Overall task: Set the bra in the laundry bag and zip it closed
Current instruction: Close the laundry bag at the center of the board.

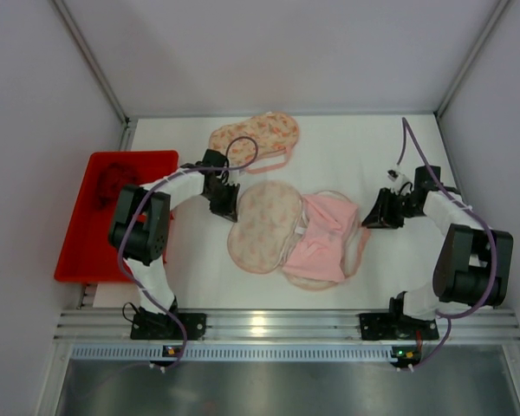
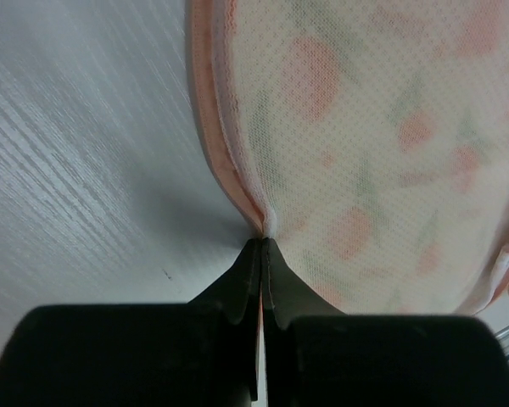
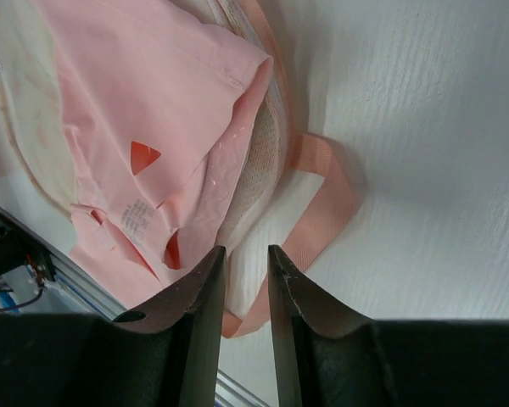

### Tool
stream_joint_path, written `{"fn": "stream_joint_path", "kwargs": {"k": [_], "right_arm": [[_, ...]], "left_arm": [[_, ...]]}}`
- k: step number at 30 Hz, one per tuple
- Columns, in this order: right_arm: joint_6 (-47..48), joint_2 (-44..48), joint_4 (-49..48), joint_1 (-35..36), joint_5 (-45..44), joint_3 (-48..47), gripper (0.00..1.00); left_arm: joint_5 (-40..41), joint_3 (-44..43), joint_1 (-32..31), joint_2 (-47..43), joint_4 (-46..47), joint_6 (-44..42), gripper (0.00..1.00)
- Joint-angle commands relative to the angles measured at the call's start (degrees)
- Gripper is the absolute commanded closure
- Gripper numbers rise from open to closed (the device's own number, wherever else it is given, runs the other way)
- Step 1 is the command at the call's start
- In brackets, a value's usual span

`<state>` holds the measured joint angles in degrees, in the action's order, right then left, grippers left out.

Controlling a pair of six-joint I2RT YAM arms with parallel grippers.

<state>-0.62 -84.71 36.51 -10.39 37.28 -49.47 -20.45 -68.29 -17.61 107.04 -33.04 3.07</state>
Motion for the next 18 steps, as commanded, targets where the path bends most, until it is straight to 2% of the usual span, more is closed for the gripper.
{"fn": "stream_joint_path", "kwargs": {"k": [1, 8, 12, 18], "right_arm": [[-1.5, 0.7, -0.2, -1.2, 2.0, -0.2, 0.73], [-2.6, -0.2, 0.0, -2.5, 4.4, -0.6, 0.75], [-2.2, -0.2, 0.6, -2.5, 5.3, -0.7, 0.76], [-1.0, -2.3, 2.5, -2.5, 7.2, -1.0, 0.79]], "left_arm": [[2.2, -3.8, 0.8, -0.3, 1.8, -2.2, 1.00], [3.0, -12.4, 3.0, -4.2, 0.3, -5.8, 1.00], [-6.4, -16.3, 2.8, -6.3, -0.8, -6.5, 1.00], [-12.8, -17.9, -0.6, -10.0, -0.8, -6.3, 1.00]]}}
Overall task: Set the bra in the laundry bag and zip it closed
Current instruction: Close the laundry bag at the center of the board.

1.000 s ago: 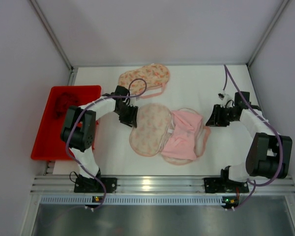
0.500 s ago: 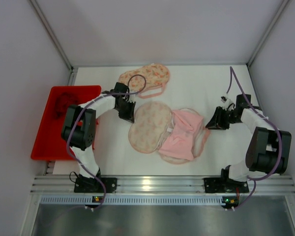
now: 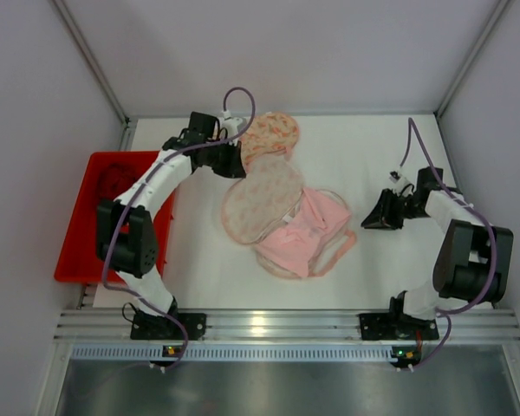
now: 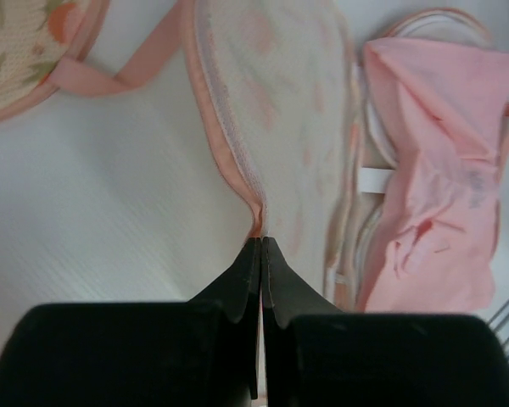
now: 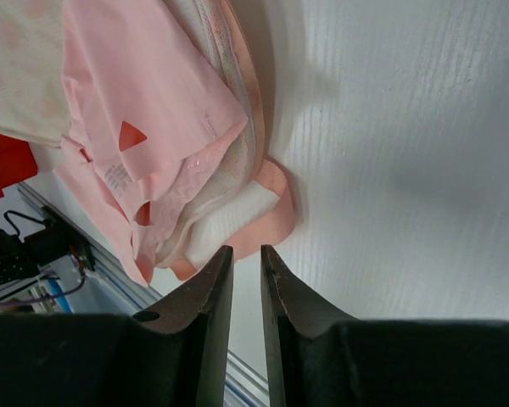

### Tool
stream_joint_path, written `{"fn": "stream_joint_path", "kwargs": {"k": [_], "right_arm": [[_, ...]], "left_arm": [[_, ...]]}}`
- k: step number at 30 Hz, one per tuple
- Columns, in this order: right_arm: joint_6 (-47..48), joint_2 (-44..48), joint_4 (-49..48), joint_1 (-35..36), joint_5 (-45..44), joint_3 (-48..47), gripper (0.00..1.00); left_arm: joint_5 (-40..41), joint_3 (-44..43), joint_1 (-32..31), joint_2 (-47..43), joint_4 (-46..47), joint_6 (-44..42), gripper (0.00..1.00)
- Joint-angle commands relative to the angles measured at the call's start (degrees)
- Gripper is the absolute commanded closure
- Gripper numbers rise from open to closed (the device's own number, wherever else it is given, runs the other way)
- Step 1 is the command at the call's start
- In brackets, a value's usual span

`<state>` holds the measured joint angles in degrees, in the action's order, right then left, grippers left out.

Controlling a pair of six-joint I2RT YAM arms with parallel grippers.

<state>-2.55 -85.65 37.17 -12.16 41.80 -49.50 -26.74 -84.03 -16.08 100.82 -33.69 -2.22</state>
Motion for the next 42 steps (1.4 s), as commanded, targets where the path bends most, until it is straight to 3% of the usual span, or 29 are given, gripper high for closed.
{"fn": "stream_joint_path", "kwargs": {"k": [1, 10, 15, 19, 24, 31, 34, 37, 41, 42], "right_arm": [[1.1, -2.2, 1.9, -0.8, 3.5, -0.8, 0.80], [0.3, -5.4, 1.2, -0.8, 4.3, -0.6, 0.83], [0.6, -4.1, 2.1, -0.8, 2.7, -1.1, 0.84], [1.4, -3.2, 2.7, -0.9, 2.0, -1.2, 0.84], [1.8, -1.2, 3.5, -1.8, 0.0, -2.4, 0.85], [1.6, -1.4, 4.1, -2.6, -0.4, -7.0, 0.85], [1.2, -2.3, 4.1, -2.6, -0.1, -8.9, 0.85], [0.8, -2.2, 3.3, -2.6, 0.3, -10.0, 0.85], [0.4, -3.3, 1.3, -2.6, 0.6, -12.4, 0.83], [-0.1, -3.8, 0.7, -2.5, 0.4, -14.4, 0.82]], "left_arm": [[-10.2, -2.4, -2.6, -4.8, -0.1, -1.3, 1.00], [-9.6, -1.5, -18.0, -7.4, -0.1, -3.8, 1.00], [-4.8, -1.8, -27.5, -0.7, 1.7, -0.6, 1.00], [-0.6, 1.8, -35.1, 4.8, 10.6, 4.8, 1.00], [3.1, -0.6, -39.0, 14.3, 16.6, 8.2, 1.00], [7.1, 4.2, -40.4, 15.8, 17.3, 6.2, 1.00], [5.2, 6.8, -40.5, 13.3, 15.2, 3.0, 1.00], [0.7, 9.8, -40.5, 6.2, 14.9, -1.1, 0.91], [-2.9, 10.8, -40.6, -4.3, 10.4, -7.9, 0.62], [-3.3, 10.6, -40.8, -5.3, 8.8, -9.9, 0.60]]}}
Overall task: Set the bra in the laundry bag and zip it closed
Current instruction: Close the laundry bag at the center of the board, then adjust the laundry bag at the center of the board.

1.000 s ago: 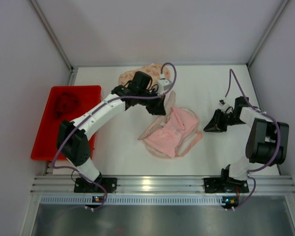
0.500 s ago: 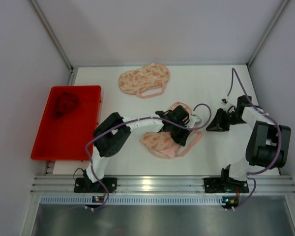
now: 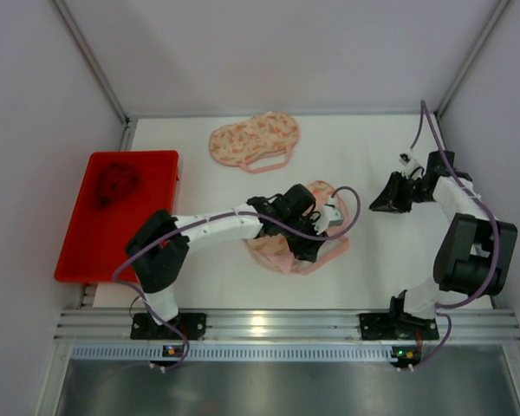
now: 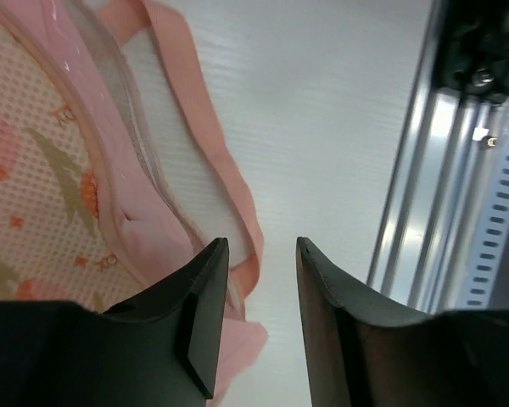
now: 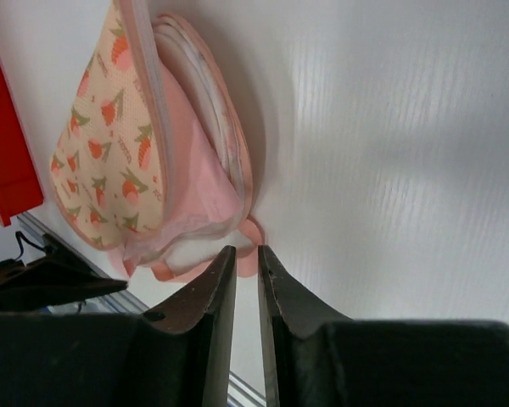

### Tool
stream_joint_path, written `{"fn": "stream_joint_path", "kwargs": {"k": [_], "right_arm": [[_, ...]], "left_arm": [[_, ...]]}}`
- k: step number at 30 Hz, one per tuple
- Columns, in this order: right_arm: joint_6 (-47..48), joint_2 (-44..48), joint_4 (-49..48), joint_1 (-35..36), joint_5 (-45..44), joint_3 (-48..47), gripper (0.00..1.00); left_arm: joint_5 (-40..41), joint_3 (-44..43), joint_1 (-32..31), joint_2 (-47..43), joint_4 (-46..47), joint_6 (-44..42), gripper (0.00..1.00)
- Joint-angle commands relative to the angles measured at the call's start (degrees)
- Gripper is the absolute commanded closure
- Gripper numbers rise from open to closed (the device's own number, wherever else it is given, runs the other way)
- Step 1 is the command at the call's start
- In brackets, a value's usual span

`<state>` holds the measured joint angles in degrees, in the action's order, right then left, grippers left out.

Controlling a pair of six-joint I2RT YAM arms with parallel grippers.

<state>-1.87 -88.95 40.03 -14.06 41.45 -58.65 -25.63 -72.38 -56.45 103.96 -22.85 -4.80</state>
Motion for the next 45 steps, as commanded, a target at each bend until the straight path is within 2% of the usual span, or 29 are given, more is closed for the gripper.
{"fn": "stream_joint_path", "kwargs": {"k": [1, 3, 8, 10, 12, 16, 20, 23, 28, 31, 32, 35, 38, 43, 45], "right_arm": [[-1.1, -1.2, -2.8, -0.5, 0.6, -6.5, 0.81], [-2.2, -3.7, -4.8, -0.1, 0.6, -11.5, 0.79], [-6.6, -10.2, -12.3, 2.2, -0.2, -23.3, 0.72], [-7.8, -12.1, -15.2, 4.7, -0.5, -28.1, 0.72], [-6.1, -15.0, -15.7, 8.9, -3.0, -31.9, 0.72], [-5.3, -21.2, -19.5, 17.3, -7.3, -34.3, 0.73], [-4.3, -26.1, -22.4, 22.9, -10.5, -36.4, 0.74], [-1.6, -27.7, -25.9, 27.4, -15.6, -35.7, 0.75], [-1.2, -29.7, -27.0, 29.4, -18.5, -35.9, 0.77], [0.2, -29.6, -27.6, 29.9, -20.7, -33.7, 0.78], [0.7, -29.4, -26.8, 29.8, -20.6, -32.1, 0.78], [1.3, -26.7, -27.5, 29.8, -20.4, -25.1, 0.80], [3.1, -23.6, -28.4, 29.9, -20.0, -17.9, 0.80], [3.0, -17.4, -24.8, 29.7, -17.7, -10.0, 0.82], [2.2, -15.5, -22.6, 29.7, -16.6, -7.4, 0.83]], "left_arm": [[-4.3, -1.4, -0.4, -9.1, -4.2, -9.3, 0.55], [-2.6, -1.5, -0.6, -10.7, -9.8, -15.4, 0.52], [1.8, 2.8, -0.6, -17.4, -16.3, -25.9, 0.54], [2.0, 6.6, -0.2, -20.5, -17.7, -27.7, 0.55], [2.1, 8.7, -0.1, -23.6, -20.0, -29.6, 0.50], [0.8, 10.8, 0.2, -21.8, -25.1, -31.6, 0.50], [2.7, 13.8, 0.2, -18.8, -25.0, -32.0, 0.51], [3.8, 13.1, 0.3, -14.1, -24.9, -29.7, 0.54], [3.7, 13.7, 3.3, -10.3, -20.0, -26.8, 0.53], [-0.2, 10.7, 10.1, -5.5, -17.9, -25.4, 0.53], [-2.6, 8.9, 15.7, -3.8, -17.8, -25.0, 0.53], [-4.2, 2.6, 24.3, 2.4, -17.5, -23.3, 0.54], [-5.1, -2.8, 29.8, 6.2, -14.3, -19.9, 0.54], [1.8, -10.0, 34.5, 8.4, -5.4, -8.9, 0.53], [2.4, -11.1, 36.5, 8.1, -5.2, -6.9, 0.53]]}}
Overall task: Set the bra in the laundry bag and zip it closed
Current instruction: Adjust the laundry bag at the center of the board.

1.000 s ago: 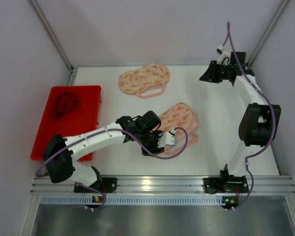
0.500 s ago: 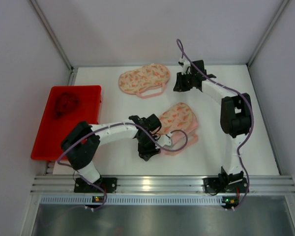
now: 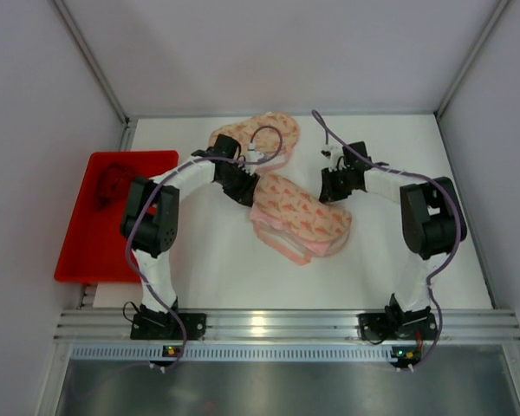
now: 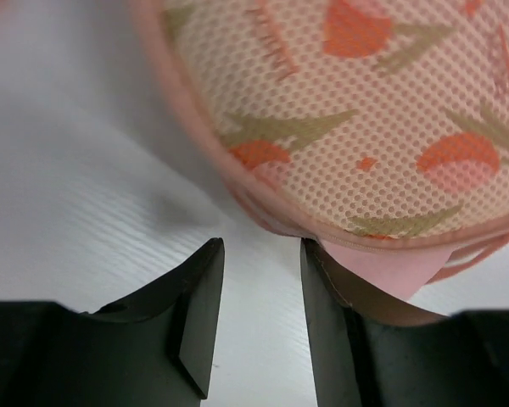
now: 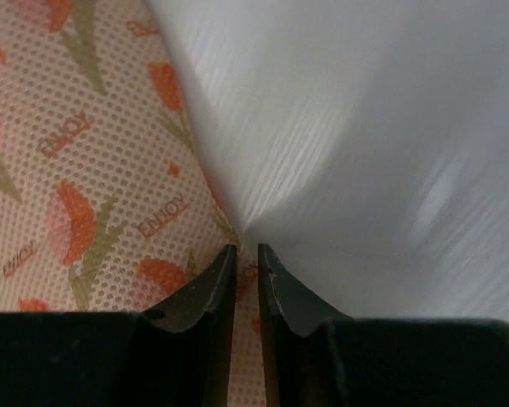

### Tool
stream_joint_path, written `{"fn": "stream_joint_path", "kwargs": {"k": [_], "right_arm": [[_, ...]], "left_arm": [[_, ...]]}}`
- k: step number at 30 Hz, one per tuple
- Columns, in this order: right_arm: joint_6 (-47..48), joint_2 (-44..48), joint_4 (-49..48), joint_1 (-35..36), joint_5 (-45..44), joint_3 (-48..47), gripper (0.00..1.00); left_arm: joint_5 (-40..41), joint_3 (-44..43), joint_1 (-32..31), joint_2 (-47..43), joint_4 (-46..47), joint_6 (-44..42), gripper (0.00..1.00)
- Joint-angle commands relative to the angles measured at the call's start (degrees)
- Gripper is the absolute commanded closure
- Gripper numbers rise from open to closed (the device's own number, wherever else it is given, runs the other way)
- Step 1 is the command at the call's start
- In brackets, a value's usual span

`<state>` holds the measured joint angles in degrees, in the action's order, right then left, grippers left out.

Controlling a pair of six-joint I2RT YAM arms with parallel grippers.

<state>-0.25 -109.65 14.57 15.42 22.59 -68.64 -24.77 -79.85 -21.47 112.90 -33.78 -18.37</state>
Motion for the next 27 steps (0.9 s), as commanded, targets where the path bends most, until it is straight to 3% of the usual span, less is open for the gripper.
{"fn": "stream_joint_path", "kwargs": {"k": [1, 7, 11, 14, 22, 27], "right_arm": [[-1.1, 6.7, 5.8, 0.2, 4.0, 3.0, 0.83], [-4.5, 14.5, 9.8, 1.0, 12.6, 8.8, 0.83], [-1.2, 18.8, 14.4, 5.6, 15.8, 10.4, 0.82], [-3.3, 21.4, 11.9, 5.0, 15.7, 11.2, 0.83], [-7.5, 16.5, 5.4, -5.0, 13.2, 7.9, 0.83], [-9.7, 13.0, 1.1, -4.9, 12.8, 11.8, 0.83]], "left_arm": [[2.6, -3.8, 2.0, -1.9, 5.7, 8.0, 0.53], [5.6, 2.4, 4.3, -10.0, 5.0, 18.1, 0.53], [-0.8, 8.2, 7.4, -15.2, 2.9, 24.3, 0.53], [-6.7, 11.3, 7.9, -16.8, 2.3, 26.3, 0.53], [-11.8, 13.9, 6.7, -9.6, 4.3, 28.6, 0.59], [-13.5, 10.8, 5.7, -2.1, 6.1, 29.9, 0.62]]}}
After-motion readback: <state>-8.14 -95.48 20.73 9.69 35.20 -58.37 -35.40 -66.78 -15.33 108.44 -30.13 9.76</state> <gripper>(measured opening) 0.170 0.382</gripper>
